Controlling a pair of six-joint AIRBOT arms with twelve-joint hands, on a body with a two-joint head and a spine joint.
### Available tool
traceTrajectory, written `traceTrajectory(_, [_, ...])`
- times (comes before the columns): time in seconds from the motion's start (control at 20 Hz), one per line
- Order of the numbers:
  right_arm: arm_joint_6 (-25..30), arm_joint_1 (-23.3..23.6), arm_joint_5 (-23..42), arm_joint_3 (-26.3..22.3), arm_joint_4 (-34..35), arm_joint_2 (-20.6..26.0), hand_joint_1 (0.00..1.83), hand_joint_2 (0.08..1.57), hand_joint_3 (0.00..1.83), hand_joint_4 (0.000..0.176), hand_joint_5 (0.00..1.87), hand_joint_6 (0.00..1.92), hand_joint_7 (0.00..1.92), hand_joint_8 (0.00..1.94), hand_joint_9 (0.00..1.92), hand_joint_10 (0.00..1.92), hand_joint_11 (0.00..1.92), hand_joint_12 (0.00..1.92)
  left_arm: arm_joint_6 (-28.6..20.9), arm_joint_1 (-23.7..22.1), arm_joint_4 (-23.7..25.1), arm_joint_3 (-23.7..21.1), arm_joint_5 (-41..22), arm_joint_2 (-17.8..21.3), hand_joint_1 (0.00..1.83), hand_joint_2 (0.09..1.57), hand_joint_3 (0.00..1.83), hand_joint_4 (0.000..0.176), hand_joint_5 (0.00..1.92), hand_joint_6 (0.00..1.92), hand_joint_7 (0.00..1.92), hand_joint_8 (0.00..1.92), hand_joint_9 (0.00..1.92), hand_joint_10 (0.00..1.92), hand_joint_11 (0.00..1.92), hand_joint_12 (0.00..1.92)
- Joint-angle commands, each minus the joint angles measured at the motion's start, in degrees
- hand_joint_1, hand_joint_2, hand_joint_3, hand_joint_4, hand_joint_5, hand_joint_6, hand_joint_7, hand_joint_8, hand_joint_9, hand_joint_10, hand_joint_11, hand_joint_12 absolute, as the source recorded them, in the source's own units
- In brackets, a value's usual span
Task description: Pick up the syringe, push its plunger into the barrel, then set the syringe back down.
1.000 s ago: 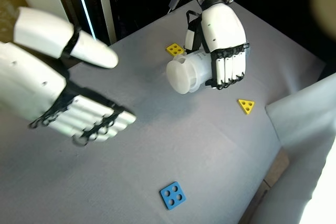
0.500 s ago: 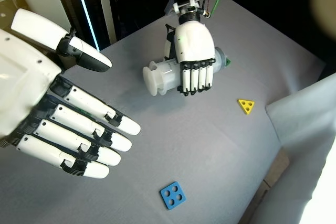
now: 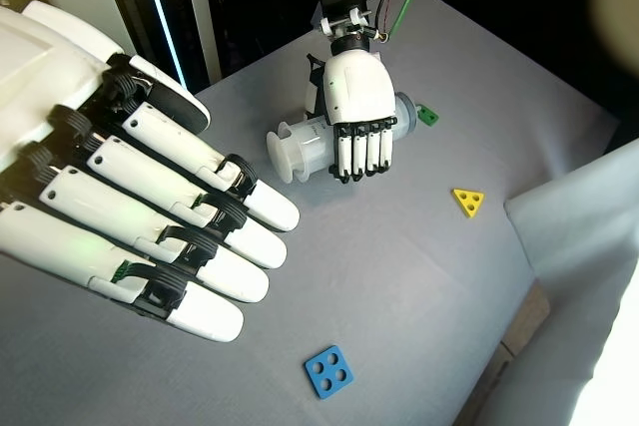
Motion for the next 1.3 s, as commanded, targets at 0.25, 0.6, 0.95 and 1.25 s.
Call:
traceTrajectory(0.25, [-0.1,0.2,6.5,0.0,0.1,0.3,0.00,1.34,0.00,0.000,0.21,0.00,0.18,0.00,0.12,0.00,0.00,0.41,-0.3,-0.1,4.4,-0.5,-3.8,-0.2,1.13,1.30,0.00,0.000,0.27,1.29,0.18,1.54,0.15,1.54,0.05,1.63])
traceTrajectory(0.6, [-0.1,0.2,6.0,0.0,0.1,0.3,0.00,1.34,0.00,0.000,0.20,0.00,0.16,0.00,0.10,0.00,0.00,0.31,-0.4,0.3,4.3,-0.7,-4.3,-0.2,0.90,1.15,0.00,0.000,0.25,0.34,0.29,0.31,0.18,0.52,0.00,0.95])
traceTrajectory(0.95, [-0.1,0.2,5.6,0.0,0.1,0.3,0.00,1.30,0.00,0.000,0.25,0.01,0.20,0.00,0.13,0.01,0.00,0.41,-0.9,0.3,4.3,-0.9,-5.4,-0.1,0.47,0.63,0.00,0.000,0.00,0.00,0.00,0.00,0.00,0.00,0.00,0.00])
traceTrajectory(1.25, [-0.1,0.2,5.6,-0.6,0.1,0.3,0.00,1.30,0.00,0.000,0.25,0.00,0.19,0.00,0.14,0.00,0.00,0.42,-1.3,-1.7,6.2,-1.0,-5.3,1.5,0.30,0.60,0.00,0.000,0.00,0.00,0.00,0.00,0.00,0.00,0.00,0.00])
